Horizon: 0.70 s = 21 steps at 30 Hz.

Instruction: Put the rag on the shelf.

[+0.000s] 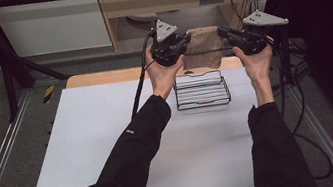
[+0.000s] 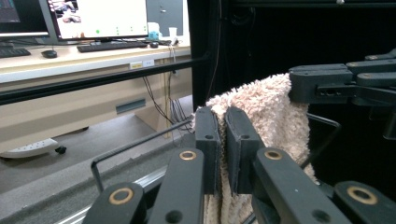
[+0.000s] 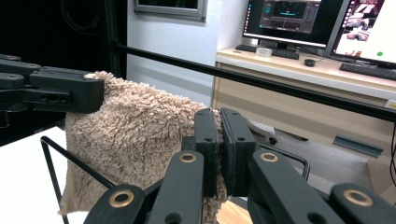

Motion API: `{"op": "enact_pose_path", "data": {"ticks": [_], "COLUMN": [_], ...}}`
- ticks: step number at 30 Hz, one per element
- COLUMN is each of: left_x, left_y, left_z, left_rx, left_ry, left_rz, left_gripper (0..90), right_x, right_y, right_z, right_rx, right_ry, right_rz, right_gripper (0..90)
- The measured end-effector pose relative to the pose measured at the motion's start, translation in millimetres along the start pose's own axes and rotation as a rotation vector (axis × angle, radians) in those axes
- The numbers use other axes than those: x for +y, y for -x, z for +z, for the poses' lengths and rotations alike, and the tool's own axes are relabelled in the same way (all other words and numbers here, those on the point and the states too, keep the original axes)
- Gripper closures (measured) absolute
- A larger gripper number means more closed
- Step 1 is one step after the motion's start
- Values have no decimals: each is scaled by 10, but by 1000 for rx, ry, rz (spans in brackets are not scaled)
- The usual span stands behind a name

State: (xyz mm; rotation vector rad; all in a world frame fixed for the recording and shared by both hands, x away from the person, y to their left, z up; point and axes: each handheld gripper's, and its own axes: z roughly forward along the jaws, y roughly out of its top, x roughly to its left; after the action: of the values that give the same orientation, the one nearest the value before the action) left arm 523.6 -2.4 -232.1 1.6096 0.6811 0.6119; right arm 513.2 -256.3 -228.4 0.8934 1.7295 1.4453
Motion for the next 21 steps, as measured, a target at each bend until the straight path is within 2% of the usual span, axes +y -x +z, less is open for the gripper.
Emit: {"op": "enact_pose_path", "data": {"ticks": [6, 13, 21], "left_x": [-5, -61, -79], "left_y": [17, 21, 25], "left_z": [-67, -210, -306], "left_rx": [-25, -56, -77], "left_ry": [12, 34, 24], "left_rz": [4, 10, 16], "left_gripper": [842, 840, 837], "right_x": [11, 8, -12], "right_y": [-4, -85, -172], "right_z": [-43, -121, -215], "right_rx": [20, 48, 63], "right_ry": [13, 36, 53], "right_rz": [-17, -66, -104], "right_gripper": [862, 861, 860]}}
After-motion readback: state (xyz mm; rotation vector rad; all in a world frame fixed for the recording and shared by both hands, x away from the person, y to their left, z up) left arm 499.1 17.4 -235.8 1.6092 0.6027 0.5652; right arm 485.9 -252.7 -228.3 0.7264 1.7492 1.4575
